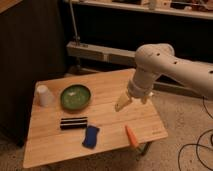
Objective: Move the arm in a circular motion
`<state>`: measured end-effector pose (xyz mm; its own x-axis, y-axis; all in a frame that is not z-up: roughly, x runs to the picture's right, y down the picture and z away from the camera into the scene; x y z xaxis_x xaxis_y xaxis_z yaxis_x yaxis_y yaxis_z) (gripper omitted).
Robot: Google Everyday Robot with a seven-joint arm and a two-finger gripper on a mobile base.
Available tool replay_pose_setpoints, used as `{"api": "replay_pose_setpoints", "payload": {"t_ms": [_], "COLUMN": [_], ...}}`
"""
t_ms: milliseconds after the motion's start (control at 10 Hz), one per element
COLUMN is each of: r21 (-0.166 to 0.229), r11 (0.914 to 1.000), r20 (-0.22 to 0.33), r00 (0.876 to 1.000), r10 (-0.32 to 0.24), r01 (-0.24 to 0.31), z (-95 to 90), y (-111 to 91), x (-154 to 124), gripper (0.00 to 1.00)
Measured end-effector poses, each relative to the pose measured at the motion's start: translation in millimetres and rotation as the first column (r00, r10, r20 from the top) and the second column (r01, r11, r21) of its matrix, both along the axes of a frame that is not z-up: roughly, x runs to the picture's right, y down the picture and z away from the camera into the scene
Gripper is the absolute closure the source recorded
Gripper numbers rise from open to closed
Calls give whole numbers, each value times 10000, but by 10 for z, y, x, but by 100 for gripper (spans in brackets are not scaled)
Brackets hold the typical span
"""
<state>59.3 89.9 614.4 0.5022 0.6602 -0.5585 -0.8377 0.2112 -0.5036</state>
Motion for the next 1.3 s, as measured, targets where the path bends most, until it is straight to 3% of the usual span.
{"api": "replay_pose_setpoints", "payload": {"t_ms": [200,300,500,700,1000,1300], "r21": [-276,-289,-174,247,842,994], "r11": [9960,9908,9847,9866,9887,9921], "r20": [1345,2065,2832,3312,3336,2832], "r00": [9876,9707,9454,9299,9314,9536], "r10": [-804,-1232,-1613,-1602,-1456,-1024], "r01": [849,1319,1732,1612,1244,771], "z": [-170,-228,-218,-36,415,959], "y": [119,142,115,-32,-390,-856], "x": [-650,-1022,-1500,-1981,-2209,-2014], "gripper": [20,20,20,20,20,20]}}
